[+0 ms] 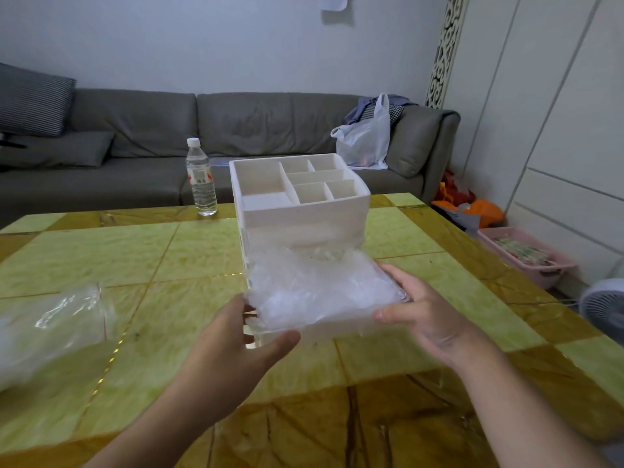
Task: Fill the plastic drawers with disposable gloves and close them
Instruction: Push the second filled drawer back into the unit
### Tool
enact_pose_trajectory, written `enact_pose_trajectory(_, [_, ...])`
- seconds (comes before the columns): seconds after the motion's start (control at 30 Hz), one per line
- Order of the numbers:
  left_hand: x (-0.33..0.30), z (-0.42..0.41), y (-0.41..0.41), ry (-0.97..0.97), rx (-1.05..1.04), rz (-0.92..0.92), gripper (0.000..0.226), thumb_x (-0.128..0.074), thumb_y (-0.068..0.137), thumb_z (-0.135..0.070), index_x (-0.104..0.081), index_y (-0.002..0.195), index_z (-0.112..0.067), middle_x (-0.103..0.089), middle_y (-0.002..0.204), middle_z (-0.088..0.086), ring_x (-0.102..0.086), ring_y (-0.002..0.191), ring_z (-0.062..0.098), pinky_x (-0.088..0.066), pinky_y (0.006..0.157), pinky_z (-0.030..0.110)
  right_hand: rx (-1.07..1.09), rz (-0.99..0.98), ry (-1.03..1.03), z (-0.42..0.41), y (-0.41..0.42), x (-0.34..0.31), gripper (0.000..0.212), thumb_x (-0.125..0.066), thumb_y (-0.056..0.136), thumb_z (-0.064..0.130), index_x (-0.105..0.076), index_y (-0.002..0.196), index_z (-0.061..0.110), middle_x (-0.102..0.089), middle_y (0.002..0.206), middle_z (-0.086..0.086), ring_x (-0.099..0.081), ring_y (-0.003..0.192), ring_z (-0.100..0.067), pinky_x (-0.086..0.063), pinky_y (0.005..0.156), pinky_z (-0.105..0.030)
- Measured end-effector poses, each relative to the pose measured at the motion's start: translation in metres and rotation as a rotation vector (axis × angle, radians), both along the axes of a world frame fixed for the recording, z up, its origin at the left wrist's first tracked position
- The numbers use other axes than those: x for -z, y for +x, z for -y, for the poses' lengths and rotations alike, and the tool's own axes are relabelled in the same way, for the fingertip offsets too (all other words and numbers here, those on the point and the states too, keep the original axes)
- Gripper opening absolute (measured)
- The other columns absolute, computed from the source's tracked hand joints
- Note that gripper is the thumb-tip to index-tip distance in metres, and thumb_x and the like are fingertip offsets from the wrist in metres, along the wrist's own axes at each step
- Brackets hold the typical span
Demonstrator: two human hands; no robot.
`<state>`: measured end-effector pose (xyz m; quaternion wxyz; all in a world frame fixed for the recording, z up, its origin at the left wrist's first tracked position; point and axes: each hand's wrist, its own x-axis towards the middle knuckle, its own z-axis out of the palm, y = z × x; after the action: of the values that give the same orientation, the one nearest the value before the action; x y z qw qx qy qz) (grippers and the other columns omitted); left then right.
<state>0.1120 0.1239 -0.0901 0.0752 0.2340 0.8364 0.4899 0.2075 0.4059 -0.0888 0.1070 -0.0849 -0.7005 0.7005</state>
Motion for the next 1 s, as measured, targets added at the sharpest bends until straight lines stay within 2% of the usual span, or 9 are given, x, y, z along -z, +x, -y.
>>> enact_pose_trajectory(0.1, [0.002,-0.001,-0.005,-0.026,0.019,-0.01,0.083,-0.078,0.058,-0.076,-0.044,0.125,-0.042,-0.047,0.13,-0.022,-0.057,0.116,0.004,-0.05,0.09,0.028,-0.006,-0.007,-0.04,-0.007,-0.007,0.005,0.078,-0.077,0.063,0.001,-0.061,0.136,0.023,-0.075,0.128,-0.002,-0.072,0.118,-0.027,-0.059,0.094,-0.04])
enact_pose_trajectory(0.23, [0.001,0.001,-0.026,-0.032,0.12,0.023,0.099,-0.086,0.05,-0.079,-0.033,0.125,-0.045,-0.022,0.147,-0.032,-0.04,0.135,0.008,-0.044,0.11,0.039,-0.071,0.009,-0.087,-0.02,-0.013,0.007,0.087,-0.08,0.062,-0.003,-0.056,0.142,0.019,-0.066,0.14,-0.007,-0.069,0.123,-0.029,-0.058,0.096,-0.043])
enact_pose_trajectory(0.33, [0.0,-0.002,-0.04,-0.02,0.203,0.1,0.121,-0.093,0.055,-0.065,-0.019,0.146,-0.04,-0.027,0.138,-0.041,-0.044,0.129,-0.001,-0.042,0.102,0.027,-0.119,0.036,-0.114,-0.025,-0.019,0.006,0.1,-0.089,0.053,0.001,-0.05,0.144,0.018,-0.051,0.152,0.001,-0.065,0.129,-0.023,-0.058,0.095,-0.039])
enact_pose_trajectory(0.4, [-0.002,-0.005,-0.043,0.003,0.214,0.13,0.115,-0.093,0.06,-0.054,-0.017,0.146,-0.037,-0.035,0.139,-0.032,-0.046,0.123,-0.006,-0.042,0.096,0.023,-0.157,0.044,-0.149,-0.027,-0.025,0.006,0.118,-0.101,0.04,0.011,-0.048,0.145,0.015,-0.046,0.156,0.001,-0.059,0.135,-0.028,-0.058,0.096,-0.039])
enact_pose_trajectory(0.47, [-0.002,-0.007,-0.046,0.019,0.194,0.14,0.106,-0.09,0.061,-0.053,-0.021,0.139,-0.038,-0.037,0.144,-0.016,-0.043,0.133,0.009,-0.041,0.1,0.028,-0.179,0.047,-0.181,-0.028,-0.031,0.007,0.126,-0.106,0.034,0.015,-0.046,0.145,0.012,-0.049,0.155,-0.006,-0.059,0.136,-0.033,-0.058,0.095,-0.04])
enact_pose_trajectory(0.63, [0.0,-0.002,-0.058,-0.001,0.21,0.172,0.113,-0.089,0.05,-0.074,-0.023,0.134,-0.039,-0.039,0.146,-0.008,-0.04,0.139,0.018,-0.043,0.108,0.037,-0.177,0.041,-0.21,-0.024,-0.043,0.006,0.098,-0.088,0.049,0.0,-0.05,0.139,0.011,-0.062,0.14,-0.012,-0.068,0.122,-0.033,-0.06,0.087,-0.039])
enact_pose_trajectory(0.83, [0.0,-0.003,-0.052,0.013,0.209,0.126,0.091,-0.089,0.063,-0.051,-0.026,0.127,-0.036,-0.04,0.124,-0.03,-0.047,0.12,-0.001,-0.047,0.081,0.013,-0.165,0.018,-0.171,-0.025,-0.034,0.012,0.089,-0.077,0.063,-0.008,-0.049,0.144,0.014,-0.061,0.143,-0.012,-0.066,0.127,-0.035,-0.06,0.09,-0.04])
enact_pose_trajectory(0.9, [0.006,-0.003,-0.05,0.023,0.222,0.107,0.086,-0.091,0.064,-0.049,-0.029,0.123,-0.038,-0.041,0.12,-0.035,-0.051,0.11,-0.011,-0.049,0.071,0.006,-0.152,0.012,-0.159,-0.028,-0.03,0.014,0.091,-0.081,0.061,-0.005,-0.051,0.144,0.017,-0.063,0.142,-0.011,-0.067,0.125,-0.034,-0.06,0.088,-0.039])
enact_pose_trajectory(1.0, [0.009,-0.008,-0.049,0.045,0.248,0.122,0.085,-0.092,0.067,-0.047,-0.027,0.122,-0.045,-0.042,0.113,-0.048,-0.051,0.097,-0.026,-0.048,0.072,0.007,-0.145,-0.01,-0.204,-0.035,-0.029,0.014,0.108,-0.1,0.046,0.008,-0.055,0.144,0.017,-0.066,0.142,-0.011,-0.066,0.127,-0.037,-0.059,0.09,-0.038])
